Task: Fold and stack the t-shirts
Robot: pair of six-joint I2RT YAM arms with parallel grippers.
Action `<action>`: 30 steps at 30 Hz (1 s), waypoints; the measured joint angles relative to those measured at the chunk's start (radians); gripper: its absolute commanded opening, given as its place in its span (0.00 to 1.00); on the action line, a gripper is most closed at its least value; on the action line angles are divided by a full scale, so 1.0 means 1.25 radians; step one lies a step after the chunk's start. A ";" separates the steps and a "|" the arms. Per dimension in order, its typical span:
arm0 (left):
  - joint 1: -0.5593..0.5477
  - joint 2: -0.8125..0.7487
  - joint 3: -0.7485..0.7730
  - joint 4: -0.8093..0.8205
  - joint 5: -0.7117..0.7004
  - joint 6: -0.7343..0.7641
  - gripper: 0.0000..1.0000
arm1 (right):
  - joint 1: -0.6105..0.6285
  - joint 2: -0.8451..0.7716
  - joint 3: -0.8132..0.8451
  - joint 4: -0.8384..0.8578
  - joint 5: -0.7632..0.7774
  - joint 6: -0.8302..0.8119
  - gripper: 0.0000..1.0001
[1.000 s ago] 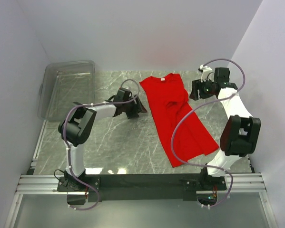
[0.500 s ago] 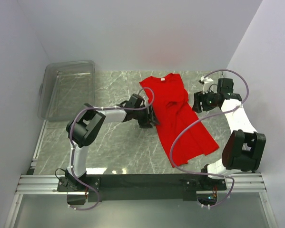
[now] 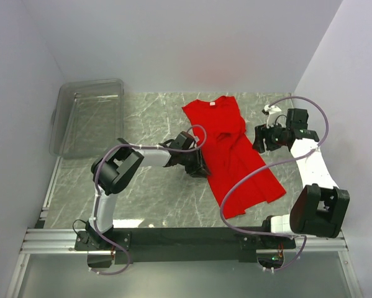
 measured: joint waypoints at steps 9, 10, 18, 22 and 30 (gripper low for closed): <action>-0.002 0.034 0.037 -0.023 -0.013 -0.004 0.04 | -0.004 -0.055 -0.023 0.004 -0.001 0.004 0.70; -0.001 0.035 0.037 -0.021 -0.011 -0.005 0.01 | -0.005 -0.055 -0.026 0.004 -0.001 0.006 0.70; 0.001 0.013 0.011 -0.013 -0.025 0.007 0.01 | -0.007 -0.056 -0.027 0.004 -0.001 0.005 0.70; 0.015 -0.031 -0.046 -0.016 -0.036 0.026 0.01 | -0.007 -0.056 -0.027 0.003 -0.001 -0.001 0.70; 0.059 -0.072 -0.093 -0.038 -0.034 0.084 0.34 | -0.008 -0.066 -0.046 -0.032 -0.018 -0.063 0.70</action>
